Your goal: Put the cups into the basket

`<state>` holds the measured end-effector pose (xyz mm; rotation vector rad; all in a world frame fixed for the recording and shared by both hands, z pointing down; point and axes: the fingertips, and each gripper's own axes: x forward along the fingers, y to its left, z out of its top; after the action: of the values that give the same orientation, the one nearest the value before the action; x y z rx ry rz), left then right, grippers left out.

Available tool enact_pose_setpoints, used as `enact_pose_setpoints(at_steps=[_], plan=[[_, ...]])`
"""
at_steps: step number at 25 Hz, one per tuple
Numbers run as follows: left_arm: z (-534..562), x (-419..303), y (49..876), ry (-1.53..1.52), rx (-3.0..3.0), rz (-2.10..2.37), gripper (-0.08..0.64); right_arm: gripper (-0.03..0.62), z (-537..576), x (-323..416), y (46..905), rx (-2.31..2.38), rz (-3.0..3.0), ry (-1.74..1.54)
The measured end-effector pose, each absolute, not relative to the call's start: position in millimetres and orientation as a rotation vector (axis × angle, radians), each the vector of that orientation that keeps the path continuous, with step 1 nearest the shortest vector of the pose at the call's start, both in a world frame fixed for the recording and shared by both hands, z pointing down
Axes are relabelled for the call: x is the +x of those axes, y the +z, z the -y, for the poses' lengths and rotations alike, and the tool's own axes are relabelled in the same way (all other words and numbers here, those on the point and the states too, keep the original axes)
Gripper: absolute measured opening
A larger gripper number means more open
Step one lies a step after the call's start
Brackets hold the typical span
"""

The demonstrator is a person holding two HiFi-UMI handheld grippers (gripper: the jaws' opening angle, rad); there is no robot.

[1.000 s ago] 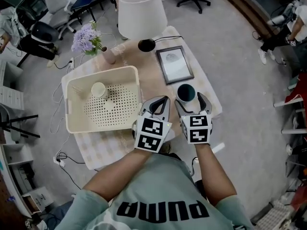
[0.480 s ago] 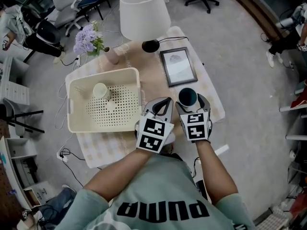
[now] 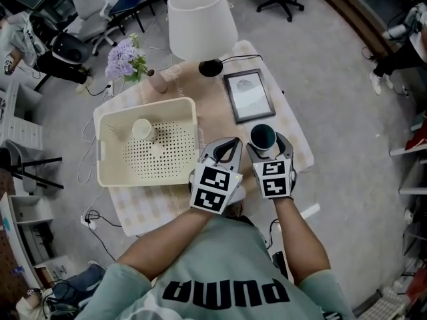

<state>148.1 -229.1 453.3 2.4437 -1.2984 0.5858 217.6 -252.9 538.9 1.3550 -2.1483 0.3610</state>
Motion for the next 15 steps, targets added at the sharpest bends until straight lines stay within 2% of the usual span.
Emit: enact_pose_setpoints(at_steps=[15], plan=[[220.2, 123.2, 417.2, 0.495, 2.476, 1.340, 0.002, 0.369, 236.2, 201.2, 444.3, 1.420, 2.282, 0.247]])
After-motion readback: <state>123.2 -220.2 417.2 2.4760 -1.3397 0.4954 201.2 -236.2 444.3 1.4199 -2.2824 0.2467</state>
